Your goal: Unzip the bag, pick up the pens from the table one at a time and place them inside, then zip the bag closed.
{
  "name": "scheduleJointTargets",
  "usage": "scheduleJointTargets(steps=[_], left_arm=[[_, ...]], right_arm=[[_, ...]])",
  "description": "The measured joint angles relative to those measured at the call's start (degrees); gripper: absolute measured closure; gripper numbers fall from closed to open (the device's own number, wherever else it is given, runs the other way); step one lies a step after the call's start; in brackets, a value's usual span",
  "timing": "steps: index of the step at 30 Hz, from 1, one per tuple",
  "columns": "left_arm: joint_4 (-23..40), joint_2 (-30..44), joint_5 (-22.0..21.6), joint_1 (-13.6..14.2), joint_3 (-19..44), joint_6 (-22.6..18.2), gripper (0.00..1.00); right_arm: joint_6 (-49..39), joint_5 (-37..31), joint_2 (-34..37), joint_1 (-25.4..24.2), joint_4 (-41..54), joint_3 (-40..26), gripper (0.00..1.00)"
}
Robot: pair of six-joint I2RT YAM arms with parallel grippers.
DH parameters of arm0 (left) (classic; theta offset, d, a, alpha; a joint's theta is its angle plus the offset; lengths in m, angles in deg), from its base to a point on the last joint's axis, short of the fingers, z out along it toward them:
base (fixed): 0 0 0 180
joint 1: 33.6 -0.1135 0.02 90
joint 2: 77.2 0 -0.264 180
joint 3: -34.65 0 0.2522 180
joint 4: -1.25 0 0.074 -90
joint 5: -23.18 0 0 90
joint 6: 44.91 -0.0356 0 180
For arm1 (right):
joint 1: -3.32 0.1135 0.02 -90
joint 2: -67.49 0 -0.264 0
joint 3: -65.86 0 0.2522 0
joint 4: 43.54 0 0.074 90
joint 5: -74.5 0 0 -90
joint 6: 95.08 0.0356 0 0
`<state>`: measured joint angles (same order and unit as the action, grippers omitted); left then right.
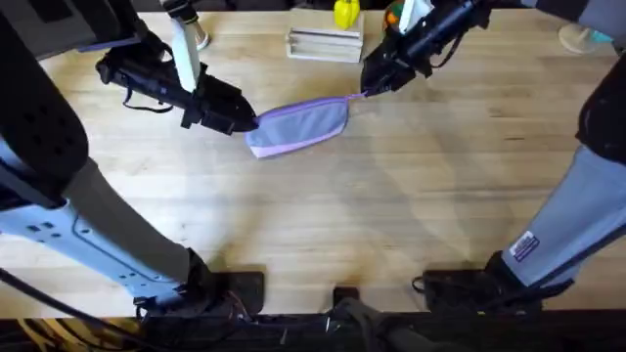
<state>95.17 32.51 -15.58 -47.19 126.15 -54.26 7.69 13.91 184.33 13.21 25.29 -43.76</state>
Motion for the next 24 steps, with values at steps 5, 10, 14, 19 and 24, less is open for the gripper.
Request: scheduleJointTargets(steps=[5, 10, 14, 19, 24], left_arm=[[0.0, 0.0, 0.0, 0.0, 0.0, 0.0, 0.958], [0.0, 0.0, -0.1, 0.1, 0.0, 0.0, 0.958], [0.0, 0.0, -0.6, 0.1, 0.0, 0.0, 0.958], [0.3, 0.0, -1.9, -0.2, 0.0, 0.2, 0.958], [0.4, 0.0, -2.4, -0.5, 0.0, 0.4, 0.958]], right_arm=[[0.0, -4.5, 0.0, 1.2, -1.4, 1.8, 0.967], [0.9, -6.9, 0.0, 2.2, -2.9, 3.0, 0.967], [2.0, -8.5, 0.0, 2.2, -3.7, 3.0, 0.968], [2.2, -11.0, 0.0, 0.8, -3.5, 3.0, 0.762], [0.9, -12.7, -0.7, 0.0, 0.1, -0.1, 0.281]])
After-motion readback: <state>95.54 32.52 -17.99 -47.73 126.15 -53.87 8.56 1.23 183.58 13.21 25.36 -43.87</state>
